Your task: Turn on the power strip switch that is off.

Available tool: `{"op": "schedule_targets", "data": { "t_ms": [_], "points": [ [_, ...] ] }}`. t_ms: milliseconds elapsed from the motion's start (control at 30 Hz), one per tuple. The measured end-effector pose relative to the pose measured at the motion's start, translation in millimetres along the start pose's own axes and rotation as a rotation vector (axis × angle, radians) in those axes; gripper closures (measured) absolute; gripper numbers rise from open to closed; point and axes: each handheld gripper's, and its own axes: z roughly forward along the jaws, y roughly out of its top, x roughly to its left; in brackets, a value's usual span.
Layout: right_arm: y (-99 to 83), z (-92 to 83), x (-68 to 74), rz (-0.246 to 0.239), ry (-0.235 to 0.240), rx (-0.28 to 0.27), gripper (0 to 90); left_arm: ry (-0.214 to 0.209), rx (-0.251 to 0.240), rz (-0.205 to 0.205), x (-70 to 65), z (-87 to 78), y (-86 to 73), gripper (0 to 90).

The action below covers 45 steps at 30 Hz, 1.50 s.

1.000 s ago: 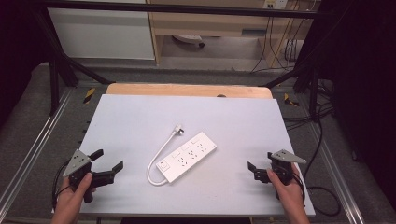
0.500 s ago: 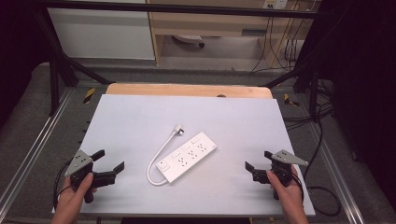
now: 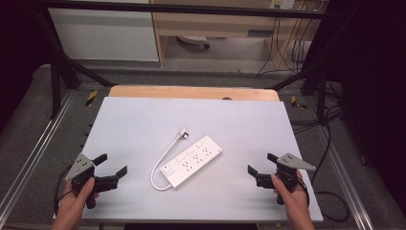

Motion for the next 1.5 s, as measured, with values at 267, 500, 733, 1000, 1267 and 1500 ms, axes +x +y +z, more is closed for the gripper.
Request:
{"op": "schedule_targets", "data": {
  "t_ms": [267,500,733,1000,1267,1500],
  "points": [
    [11.1,7.1,11.0,-0.031,0.025,-0.001,4.1,0.007,0.007,0.006,0.6,-0.2,-0.5,6.5],
    [20.0,14.8,20.3,-0.06,0.049,0.02,3.5,0.007,0.008,0.002,0.1,0.1,-0.6,6.5],
    [31.6,26.4,27.2,-0.061,0.067,0.028,2.6,0.007,0.005,0.005,0.4,-0.3,-0.5,6.4],
    [48.9,39.9,36.5,-0.073,0.089,0.012,3.4,0.007,0.006,0.008,0.5,-0.4,-0.6,6.3],
    [61.3,50.9,39.9,-0.076,0.085,-0.004,4.5,0.007,0.003,0.006,0.9,-0.5,-0.7,6.3],
    [67.4,58.6,42.2,-0.078,0.083,-0.011,4.7,0.007,0.004,0.009,1.2,-0.8,-0.8,6.3]
  ]
}}
